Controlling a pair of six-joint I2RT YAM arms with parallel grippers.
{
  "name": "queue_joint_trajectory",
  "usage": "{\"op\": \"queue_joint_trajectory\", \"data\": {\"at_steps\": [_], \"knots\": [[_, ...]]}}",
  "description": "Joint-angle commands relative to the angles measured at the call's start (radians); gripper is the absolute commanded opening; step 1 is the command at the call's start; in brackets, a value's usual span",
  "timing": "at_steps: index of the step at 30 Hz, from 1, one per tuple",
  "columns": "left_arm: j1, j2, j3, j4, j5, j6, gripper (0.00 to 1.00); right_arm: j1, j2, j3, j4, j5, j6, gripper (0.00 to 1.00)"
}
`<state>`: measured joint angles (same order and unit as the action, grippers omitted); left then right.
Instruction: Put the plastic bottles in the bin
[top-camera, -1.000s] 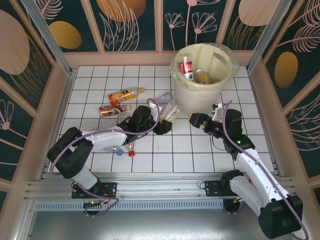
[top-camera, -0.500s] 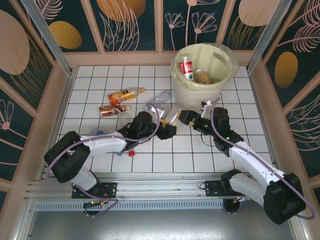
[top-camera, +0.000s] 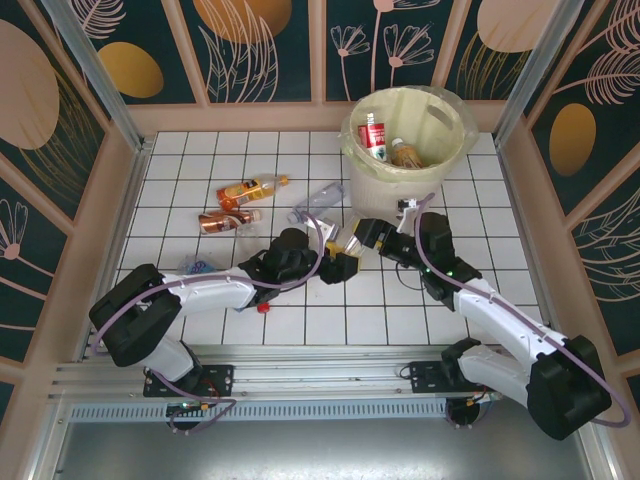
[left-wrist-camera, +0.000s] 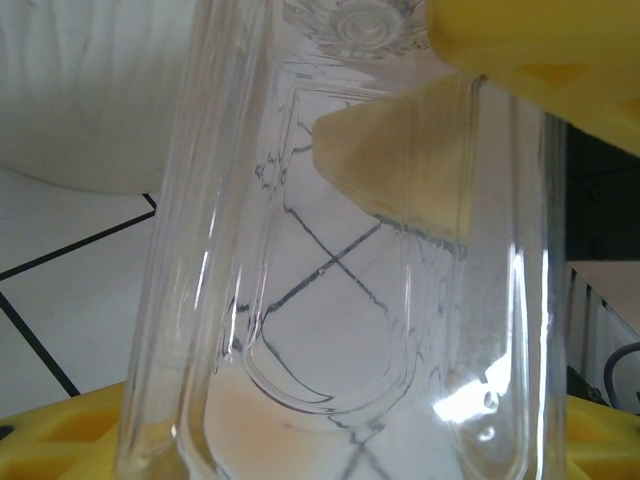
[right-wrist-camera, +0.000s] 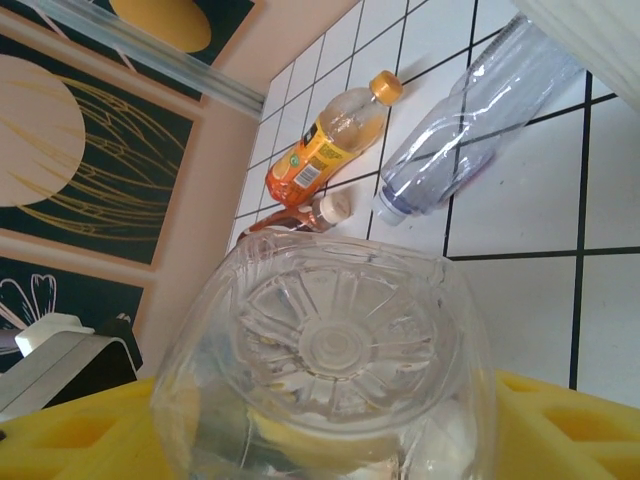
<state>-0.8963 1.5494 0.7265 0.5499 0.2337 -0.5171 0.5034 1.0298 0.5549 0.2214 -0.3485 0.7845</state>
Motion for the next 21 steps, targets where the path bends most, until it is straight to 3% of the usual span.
{"op": "queue_joint_trajectory", "data": {"at_steps": [1, 8, 11, 15, 21], "knots": [[-0.014, 0.004, 0.036, 0.032, -0.030, 0.020, 0.66, 0.015, 0.006, 0.030, 0.036, 0.059, -0.008, 0.68], [-0.062, 0.052, 0.134, -0.049, -0.077, 0.043, 0.67, 0.018, -0.016, 0.036, -0.003, 0.099, -0.030, 0.64], [-0.073, 0.063, 0.147, -0.063, -0.087, 0.045, 0.67, 0.018, -0.035, 0.038, -0.023, 0.115, -0.042, 0.70], [-0.076, 0.058, 0.149, -0.083, -0.101, 0.056, 0.67, 0.018, -0.053, 0.039, -0.047, 0.132, -0.057, 0.70], [-0.076, 0.060, 0.157, -0.096, -0.094, 0.064, 0.68, 0.018, -0.063, 0.044, -0.054, 0.141, -0.075, 0.62]]}}
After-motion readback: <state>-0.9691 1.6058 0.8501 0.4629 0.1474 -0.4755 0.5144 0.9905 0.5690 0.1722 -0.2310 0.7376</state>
